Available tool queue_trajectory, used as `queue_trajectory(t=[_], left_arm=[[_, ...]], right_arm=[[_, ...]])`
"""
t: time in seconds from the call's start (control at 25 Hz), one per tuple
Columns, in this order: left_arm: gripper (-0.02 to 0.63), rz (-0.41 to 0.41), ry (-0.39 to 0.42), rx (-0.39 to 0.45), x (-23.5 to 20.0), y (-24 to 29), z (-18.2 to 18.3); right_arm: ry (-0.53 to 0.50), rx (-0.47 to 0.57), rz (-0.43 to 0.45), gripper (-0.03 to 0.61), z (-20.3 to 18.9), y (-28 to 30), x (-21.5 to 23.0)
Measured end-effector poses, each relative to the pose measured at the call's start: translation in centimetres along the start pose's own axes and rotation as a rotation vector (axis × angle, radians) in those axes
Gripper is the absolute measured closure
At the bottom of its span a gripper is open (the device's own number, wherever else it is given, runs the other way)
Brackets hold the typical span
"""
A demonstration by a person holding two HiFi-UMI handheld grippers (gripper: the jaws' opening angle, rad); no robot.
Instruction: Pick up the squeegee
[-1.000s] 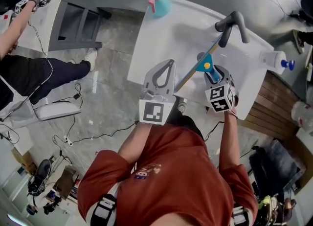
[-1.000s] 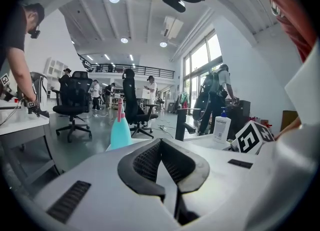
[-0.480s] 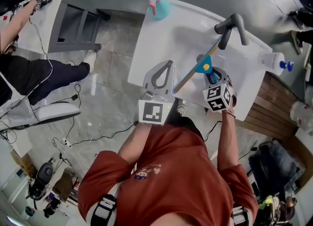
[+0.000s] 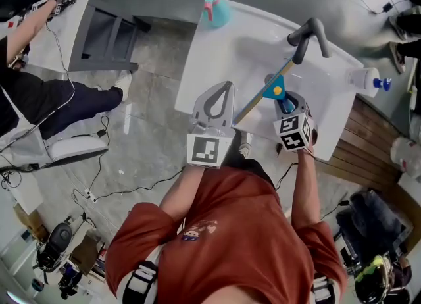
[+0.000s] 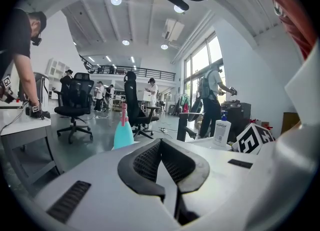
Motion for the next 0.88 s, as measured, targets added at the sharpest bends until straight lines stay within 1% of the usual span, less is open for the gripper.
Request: queue_trajectory(t=[0.12,0.6,0.88], left_arm=[[0.595,0.001,-0.002,0.014,0.2,-0.9,0.7],[0.595,-0.036,0.048,0.09,3.3,-3.8,4.2],[0.595,-0.056,0.08,0.14,6.0,-5.5,6.5]], right_arm=[[0.0,0.003,-0.015,0.442,0.2,-1.0,-0.4],[0.029,0.022,-0.101,0.442,-0.8,-6.7,-0.7],[0.039,0.066,-0.145,0.442,-1.4,-10.8,-0.6]])
Point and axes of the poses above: the fingertips, and each gripper's own axes: y forward along the fingers, x to its right, z out of its top, the point moved 7 cm from there along -y, backward along the fingers, and after that the axes turned 2 degrees about x, right-handed, at the moved point
